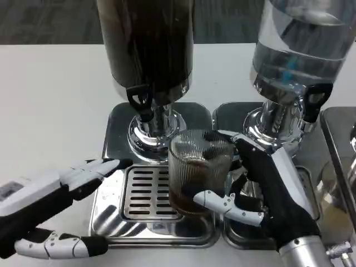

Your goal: Grasp the cup under the faucet to collect the drink, then remove the cup.

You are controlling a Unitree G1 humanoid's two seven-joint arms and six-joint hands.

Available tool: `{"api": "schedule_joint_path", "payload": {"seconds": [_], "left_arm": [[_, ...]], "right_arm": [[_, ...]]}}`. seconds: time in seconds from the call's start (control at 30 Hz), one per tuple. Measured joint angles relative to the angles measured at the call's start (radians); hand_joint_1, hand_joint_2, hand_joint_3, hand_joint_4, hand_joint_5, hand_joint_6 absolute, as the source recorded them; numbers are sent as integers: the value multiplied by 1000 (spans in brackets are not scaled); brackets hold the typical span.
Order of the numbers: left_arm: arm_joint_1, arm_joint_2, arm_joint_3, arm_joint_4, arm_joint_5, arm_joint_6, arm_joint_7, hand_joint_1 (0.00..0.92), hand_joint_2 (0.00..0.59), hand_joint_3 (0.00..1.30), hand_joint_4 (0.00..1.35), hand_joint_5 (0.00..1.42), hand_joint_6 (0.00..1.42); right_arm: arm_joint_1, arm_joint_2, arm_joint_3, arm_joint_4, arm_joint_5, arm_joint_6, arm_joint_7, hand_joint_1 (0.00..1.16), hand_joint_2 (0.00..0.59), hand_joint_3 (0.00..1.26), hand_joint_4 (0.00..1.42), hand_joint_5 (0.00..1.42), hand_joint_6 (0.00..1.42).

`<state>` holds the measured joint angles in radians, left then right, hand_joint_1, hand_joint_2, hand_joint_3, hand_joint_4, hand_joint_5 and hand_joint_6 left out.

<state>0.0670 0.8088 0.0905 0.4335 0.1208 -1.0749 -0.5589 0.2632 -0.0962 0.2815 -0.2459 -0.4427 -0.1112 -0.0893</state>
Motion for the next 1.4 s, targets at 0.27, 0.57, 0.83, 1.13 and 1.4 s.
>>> {"api": "schedule_joint_path", "payload": {"seconds": [0.27,0.57,0.83,1.13,1.4], "left_arm": [[-2,6,-16,5,-22,-2,0,0,84,0,0,0,0],[-2,18,-23,6,-33,-17,0,0,83,0,0,0,4],[5,19,-31,4,-67,-33,0,0,82,0,0,0,7],[26,43,-31,-24,-93,-37,-1,0,84,0,0,0,7],[94,49,-31,-88,-120,-36,-2,0,90,0,0,0,8]], "right_arm": [[35,-2,-1,-26,2,-1,17,640,279,421,512,700,1036],[65,-16,0,-38,14,-23,17,635,269,435,528,724,1058],[95,-26,2,-74,20,-47,17,621,273,447,545,735,1078],[134,-28,8,-104,21,-50,19,599,278,462,562,753,1080],[152,-28,10,-125,21,-51,21,586,278,476,569,759,1094]]}}
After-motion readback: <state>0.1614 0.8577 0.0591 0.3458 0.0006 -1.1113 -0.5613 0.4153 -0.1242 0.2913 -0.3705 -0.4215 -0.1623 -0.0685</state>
